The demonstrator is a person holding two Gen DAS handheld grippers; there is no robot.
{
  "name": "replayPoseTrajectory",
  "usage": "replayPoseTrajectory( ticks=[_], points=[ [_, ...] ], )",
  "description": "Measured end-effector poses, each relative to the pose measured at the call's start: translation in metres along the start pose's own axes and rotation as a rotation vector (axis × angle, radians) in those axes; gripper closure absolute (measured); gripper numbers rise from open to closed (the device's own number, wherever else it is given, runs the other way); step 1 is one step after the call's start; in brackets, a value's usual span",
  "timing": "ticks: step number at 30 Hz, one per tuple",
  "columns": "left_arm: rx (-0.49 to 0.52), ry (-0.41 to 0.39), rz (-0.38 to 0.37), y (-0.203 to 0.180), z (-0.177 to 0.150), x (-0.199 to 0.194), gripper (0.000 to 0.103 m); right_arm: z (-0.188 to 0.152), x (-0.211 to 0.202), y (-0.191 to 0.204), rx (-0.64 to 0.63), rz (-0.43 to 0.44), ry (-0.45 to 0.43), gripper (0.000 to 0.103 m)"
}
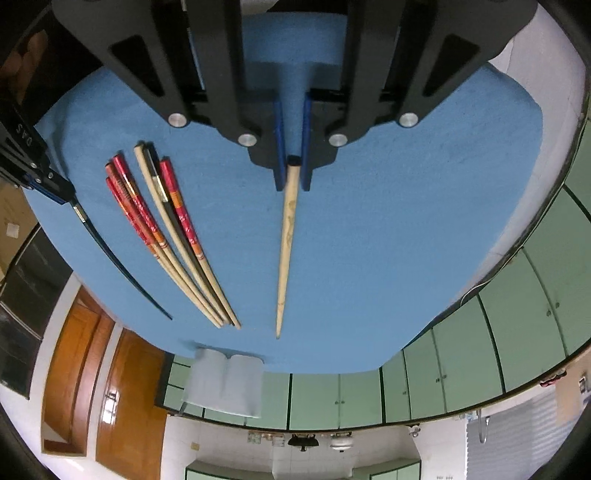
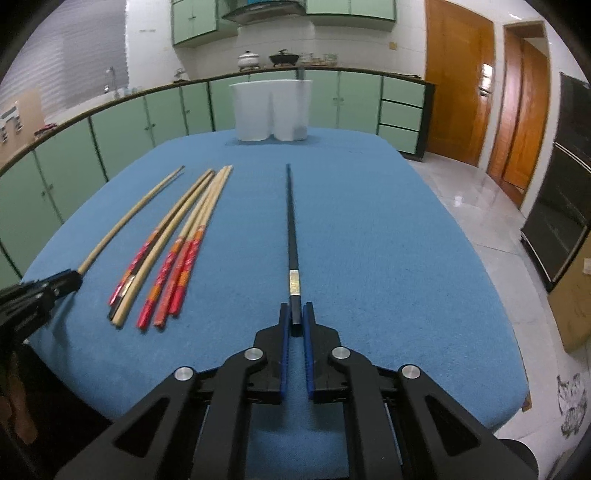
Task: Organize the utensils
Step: 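Grasp a plain wooden chopstick with the left tool while the right tool grasps the black chopstick, then lift and carry both chopsticks upright toward the white holder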
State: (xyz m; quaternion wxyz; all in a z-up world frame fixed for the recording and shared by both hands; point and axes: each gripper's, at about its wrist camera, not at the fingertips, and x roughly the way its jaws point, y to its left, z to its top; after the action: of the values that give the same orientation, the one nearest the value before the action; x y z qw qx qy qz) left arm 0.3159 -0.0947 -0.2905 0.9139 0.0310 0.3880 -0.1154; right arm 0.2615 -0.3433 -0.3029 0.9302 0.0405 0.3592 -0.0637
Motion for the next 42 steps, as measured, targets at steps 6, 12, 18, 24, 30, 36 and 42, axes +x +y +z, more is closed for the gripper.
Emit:
replayPoseTrajectory(
  ticks=[6,12,18,24,30,36,42],
  points=[
    [0.054,0.001,-0.033,-0.002,-0.003,0.000,0.080,-0.003,0.001,0.005,-0.049,0.005,-0.015,0.095],
    [0.019,0.003,-0.109,0.006,0.003,-0.002,0.096,0.000,0.000,0.004,-0.044,0.018,-0.021,0.096],
    [-0.048,-0.006,-0.144,0.011,0.014,-0.026,0.096,0.009,-0.029,0.000,-0.021,0.036,-0.060,0.096],
    [-0.059,-0.063,-0.159,0.010,0.036,-0.062,0.096,0.027,-0.066,-0.003,-0.016,0.048,-0.109,0.096],
    [-0.043,-0.131,-0.160,0.013,0.064,-0.103,0.097,0.064,-0.099,-0.011,-0.030,0.069,-0.150,0.096],
    [-0.016,-0.166,-0.169,0.016,0.094,-0.129,0.097,0.106,-0.120,-0.014,-0.084,0.091,-0.154,0.096],
    [0.021,-0.141,-0.193,0.014,0.124,-0.131,0.097,0.148,-0.116,-0.015,-0.108,0.121,-0.103,0.096]
  ],
)
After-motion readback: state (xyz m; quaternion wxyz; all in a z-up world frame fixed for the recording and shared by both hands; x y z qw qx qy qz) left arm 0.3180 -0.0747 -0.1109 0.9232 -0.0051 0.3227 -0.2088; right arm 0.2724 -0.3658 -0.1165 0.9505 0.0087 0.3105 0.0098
